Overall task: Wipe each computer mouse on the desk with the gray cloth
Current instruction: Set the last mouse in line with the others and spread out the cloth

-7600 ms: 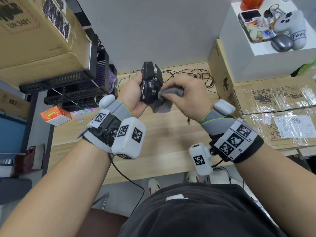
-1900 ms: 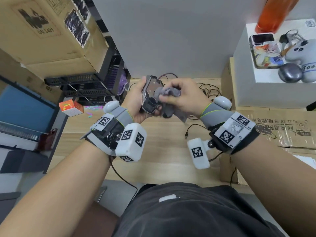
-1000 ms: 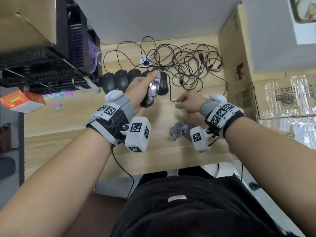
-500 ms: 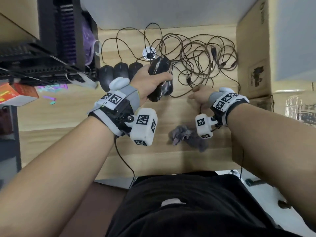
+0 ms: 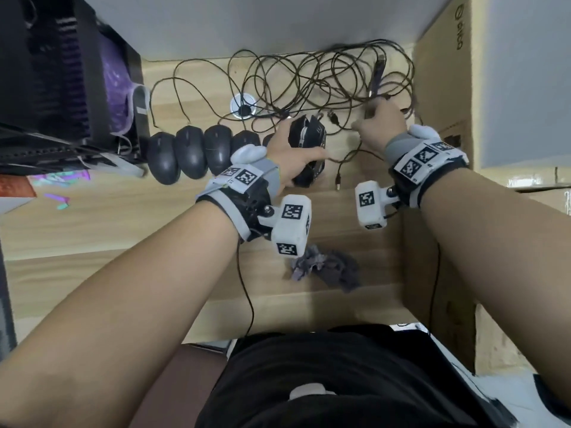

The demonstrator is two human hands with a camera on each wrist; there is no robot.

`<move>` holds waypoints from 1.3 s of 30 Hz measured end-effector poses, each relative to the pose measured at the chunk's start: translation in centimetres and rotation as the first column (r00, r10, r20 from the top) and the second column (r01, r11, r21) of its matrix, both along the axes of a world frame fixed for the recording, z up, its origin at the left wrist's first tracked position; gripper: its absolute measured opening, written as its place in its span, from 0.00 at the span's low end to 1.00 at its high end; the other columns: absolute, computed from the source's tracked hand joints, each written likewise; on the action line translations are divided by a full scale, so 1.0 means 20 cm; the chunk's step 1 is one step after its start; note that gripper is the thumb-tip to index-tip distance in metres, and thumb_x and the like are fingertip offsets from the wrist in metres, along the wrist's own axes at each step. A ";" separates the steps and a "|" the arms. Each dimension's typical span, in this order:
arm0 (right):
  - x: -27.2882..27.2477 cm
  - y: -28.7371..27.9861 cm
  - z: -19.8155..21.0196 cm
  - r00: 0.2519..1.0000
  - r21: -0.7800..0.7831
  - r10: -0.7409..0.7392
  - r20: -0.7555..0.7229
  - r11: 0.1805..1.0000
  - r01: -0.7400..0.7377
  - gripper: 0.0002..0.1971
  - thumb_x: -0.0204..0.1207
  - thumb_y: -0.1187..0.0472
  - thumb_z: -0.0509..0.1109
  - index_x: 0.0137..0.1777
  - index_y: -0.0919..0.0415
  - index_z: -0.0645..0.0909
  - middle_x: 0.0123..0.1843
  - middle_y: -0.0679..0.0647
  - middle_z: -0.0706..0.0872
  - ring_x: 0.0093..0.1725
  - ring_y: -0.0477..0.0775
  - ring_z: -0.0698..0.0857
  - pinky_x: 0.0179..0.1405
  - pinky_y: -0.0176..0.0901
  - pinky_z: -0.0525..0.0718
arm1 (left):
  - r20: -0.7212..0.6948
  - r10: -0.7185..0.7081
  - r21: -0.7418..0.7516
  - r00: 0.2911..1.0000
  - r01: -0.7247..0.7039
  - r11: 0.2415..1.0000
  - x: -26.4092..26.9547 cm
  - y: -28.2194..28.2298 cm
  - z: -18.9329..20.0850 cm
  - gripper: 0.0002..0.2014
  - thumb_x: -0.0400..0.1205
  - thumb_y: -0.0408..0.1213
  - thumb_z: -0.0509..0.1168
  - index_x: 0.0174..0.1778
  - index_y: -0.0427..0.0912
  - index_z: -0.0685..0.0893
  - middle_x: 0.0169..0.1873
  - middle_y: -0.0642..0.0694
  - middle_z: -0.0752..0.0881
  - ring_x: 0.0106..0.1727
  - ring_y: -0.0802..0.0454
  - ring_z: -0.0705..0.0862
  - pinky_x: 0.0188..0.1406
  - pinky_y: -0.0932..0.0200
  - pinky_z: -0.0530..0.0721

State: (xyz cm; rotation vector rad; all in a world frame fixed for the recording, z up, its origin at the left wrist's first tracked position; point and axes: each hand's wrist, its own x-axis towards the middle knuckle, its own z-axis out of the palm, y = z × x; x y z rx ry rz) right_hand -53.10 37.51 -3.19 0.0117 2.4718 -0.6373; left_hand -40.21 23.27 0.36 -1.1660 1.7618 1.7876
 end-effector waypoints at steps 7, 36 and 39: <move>0.20 0.00 -0.06 0.992 0.213 -0.086 0.091 0.975 0.065 0.24 0.73 0.61 0.70 0.67 0.66 0.68 0.61 0.64 0.80 0.62 0.68 0.81 0.53 0.51 0.80 | -0.016 -0.032 -0.149 0.999 0.029 0.988 -0.08 0.09 -0.21 0.39 0.74 0.37 0.80 0.78 0.46 0.69 0.64 0.44 0.81 0.63 0.43 0.81 0.67 0.40 0.84; 0.18 -0.06 -0.22 0.932 -0.159 0.300 0.201 0.949 -0.271 0.37 0.63 0.57 0.82 0.73 0.52 0.72 0.63 0.55 0.78 0.59 0.53 0.80 0.53 0.39 0.76 | 0.205 -0.290 -0.484 0.935 0.354 0.800 -0.13 -0.01 -0.32 0.31 0.79 0.43 0.76 0.77 0.45 0.73 0.67 0.41 0.82 0.63 0.44 0.82 0.52 0.57 0.75; 0.21 -0.08 -0.23 0.945 -0.188 0.263 0.192 0.955 -0.228 0.36 0.65 0.55 0.82 0.73 0.53 0.71 0.59 0.53 0.82 0.55 0.52 0.83 0.56 0.46 0.82 | 0.189 -0.276 -0.512 0.943 0.334 0.791 -0.08 -0.06 -0.30 0.26 0.79 0.42 0.74 0.73 0.49 0.76 0.66 0.43 0.81 0.61 0.44 0.83 0.58 0.54 0.80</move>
